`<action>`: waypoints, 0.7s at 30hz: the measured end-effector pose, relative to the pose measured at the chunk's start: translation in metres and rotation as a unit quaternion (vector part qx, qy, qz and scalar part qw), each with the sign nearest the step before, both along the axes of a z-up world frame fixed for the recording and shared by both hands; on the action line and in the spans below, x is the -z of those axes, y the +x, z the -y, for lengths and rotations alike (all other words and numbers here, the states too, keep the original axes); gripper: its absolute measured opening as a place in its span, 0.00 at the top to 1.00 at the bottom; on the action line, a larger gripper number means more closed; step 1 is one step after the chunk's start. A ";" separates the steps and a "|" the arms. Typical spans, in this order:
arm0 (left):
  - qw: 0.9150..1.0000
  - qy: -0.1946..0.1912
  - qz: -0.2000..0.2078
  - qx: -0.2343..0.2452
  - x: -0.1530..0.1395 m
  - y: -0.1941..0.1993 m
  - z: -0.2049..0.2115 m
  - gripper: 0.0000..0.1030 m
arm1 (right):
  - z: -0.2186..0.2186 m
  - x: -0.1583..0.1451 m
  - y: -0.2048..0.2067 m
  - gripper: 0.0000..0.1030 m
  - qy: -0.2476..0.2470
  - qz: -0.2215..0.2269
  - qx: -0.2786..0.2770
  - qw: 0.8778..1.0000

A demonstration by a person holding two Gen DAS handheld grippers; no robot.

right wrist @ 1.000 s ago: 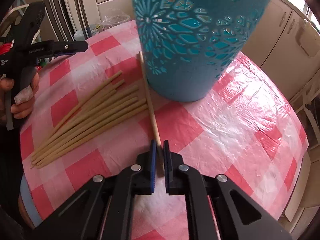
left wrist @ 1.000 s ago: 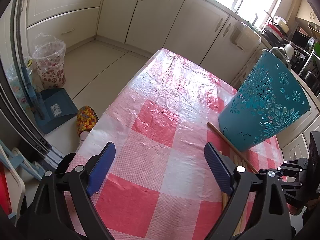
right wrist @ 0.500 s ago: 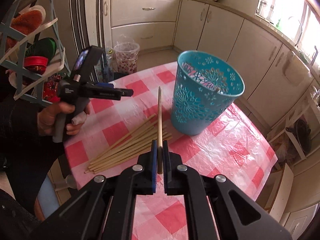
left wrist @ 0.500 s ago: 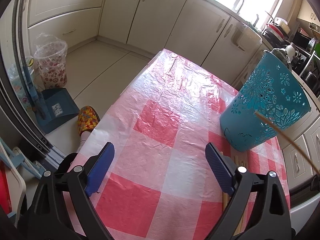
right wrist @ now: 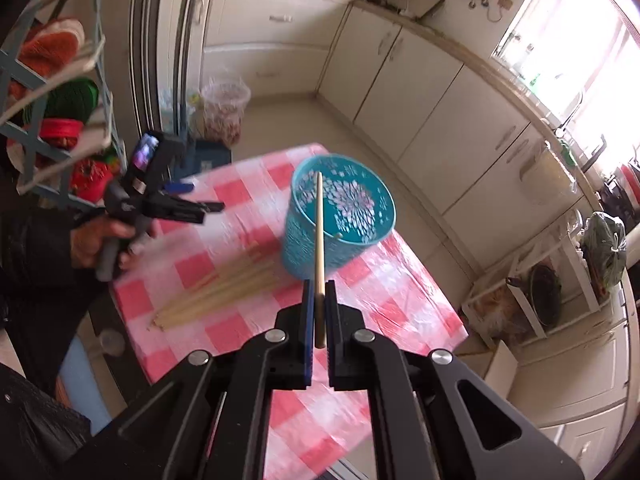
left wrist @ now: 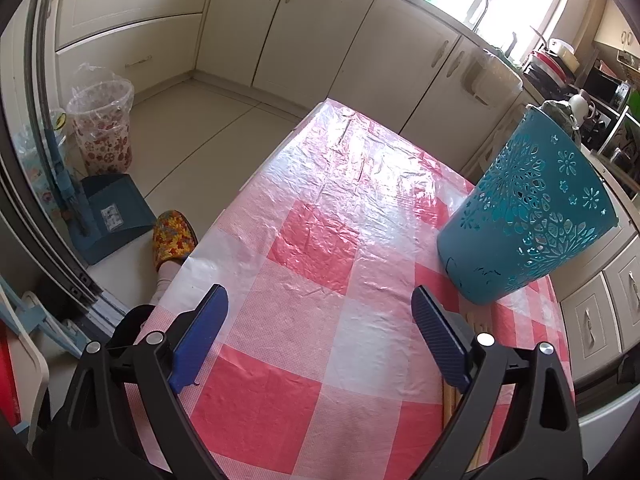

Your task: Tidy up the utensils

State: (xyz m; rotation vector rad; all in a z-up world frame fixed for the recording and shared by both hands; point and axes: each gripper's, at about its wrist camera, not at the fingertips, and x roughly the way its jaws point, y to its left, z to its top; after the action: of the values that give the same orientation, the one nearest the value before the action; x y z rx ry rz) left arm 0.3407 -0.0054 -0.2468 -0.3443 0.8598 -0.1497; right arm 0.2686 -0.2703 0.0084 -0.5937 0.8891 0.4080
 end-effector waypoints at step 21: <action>1.000 -0.022 0.004 -0.001 0.000 -0.001 -0.005 0.13 | -0.013 0.003 -0.013 0.43 0.170 0.147 0.158 0.961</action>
State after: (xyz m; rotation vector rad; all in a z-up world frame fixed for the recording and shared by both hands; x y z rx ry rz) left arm 0.3398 -0.0001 -0.2464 -0.3861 0.8497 -0.1683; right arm 0.2557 -0.2571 0.0052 -0.1812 0.5942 0.1695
